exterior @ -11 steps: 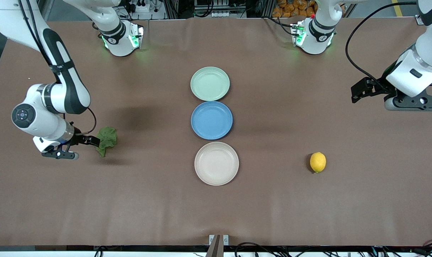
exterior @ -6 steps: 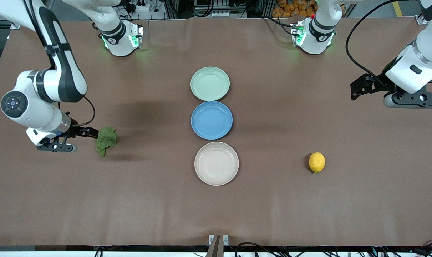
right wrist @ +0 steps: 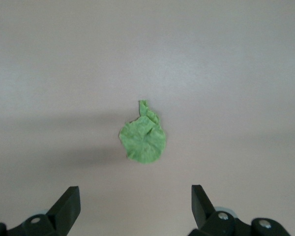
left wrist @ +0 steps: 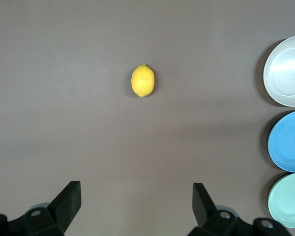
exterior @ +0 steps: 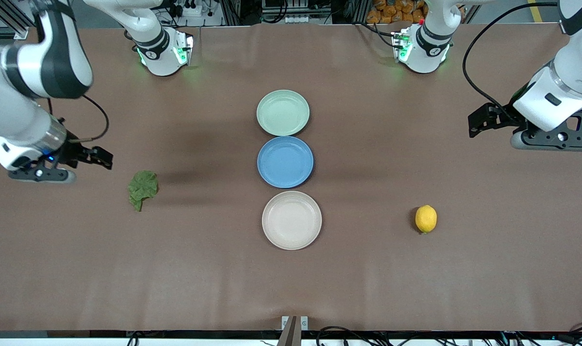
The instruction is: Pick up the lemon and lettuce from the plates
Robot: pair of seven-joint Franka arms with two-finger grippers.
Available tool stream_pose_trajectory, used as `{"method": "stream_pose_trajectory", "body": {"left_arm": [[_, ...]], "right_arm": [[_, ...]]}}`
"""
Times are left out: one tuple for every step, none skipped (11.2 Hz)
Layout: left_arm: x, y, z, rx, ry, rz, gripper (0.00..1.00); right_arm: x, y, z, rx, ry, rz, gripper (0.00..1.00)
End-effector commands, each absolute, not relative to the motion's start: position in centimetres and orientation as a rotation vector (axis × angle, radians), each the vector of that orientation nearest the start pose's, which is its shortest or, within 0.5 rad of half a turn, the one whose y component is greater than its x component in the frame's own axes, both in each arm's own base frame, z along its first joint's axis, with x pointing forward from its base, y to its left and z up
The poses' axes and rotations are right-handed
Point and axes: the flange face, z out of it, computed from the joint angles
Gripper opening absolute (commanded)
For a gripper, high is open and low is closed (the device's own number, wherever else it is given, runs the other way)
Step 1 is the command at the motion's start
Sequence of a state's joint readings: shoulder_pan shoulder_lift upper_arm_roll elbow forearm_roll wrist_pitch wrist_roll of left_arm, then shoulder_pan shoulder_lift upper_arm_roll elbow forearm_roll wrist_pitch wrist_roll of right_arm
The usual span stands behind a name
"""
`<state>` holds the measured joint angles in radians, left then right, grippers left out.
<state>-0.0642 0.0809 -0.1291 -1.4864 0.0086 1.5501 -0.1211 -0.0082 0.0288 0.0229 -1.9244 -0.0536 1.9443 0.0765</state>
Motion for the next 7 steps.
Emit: {"method": "stream_pose_trajectory", "body": {"left_arm": [[56.9,-10.4,62.4,-3.125,0.132,0.022,1.00],[56.9,-10.4,62.5,-3.125,0.132,0.020,1.00],[56.8,-10.5,62.5,-3.125,0.137,0.020,1.00],[56.8,-10.8,62.5,-3.126,0.142,0.020,1.00],[56.8,-10.8,62.5,-3.126,0.142,0.020,1.00],[56.8,-10.8,62.5,-3.126,0.142,0.020,1.00],[56.7,-10.7,62.6,-3.125,0.142,0.017,1.00]], "right_arm": [[56.6,1.2,54.8,-3.172,0.049,0.015,1.00],[56.1,1.2,56.5,-3.170,0.051,-0.004,1.00],[55.8,1.3,57.8,-3.168,0.047,-0.038,1.00],[55.1,1.3,59.5,-3.145,0.057,-0.075,1.00],[54.6,1.1,60.9,-3.108,0.076,-0.091,1.00],[54.3,0.5,62.2,-3.104,0.091,-0.091,1.00],[54.1,0.4,63.2,-3.104,0.092,-0.087,1.00]]}}
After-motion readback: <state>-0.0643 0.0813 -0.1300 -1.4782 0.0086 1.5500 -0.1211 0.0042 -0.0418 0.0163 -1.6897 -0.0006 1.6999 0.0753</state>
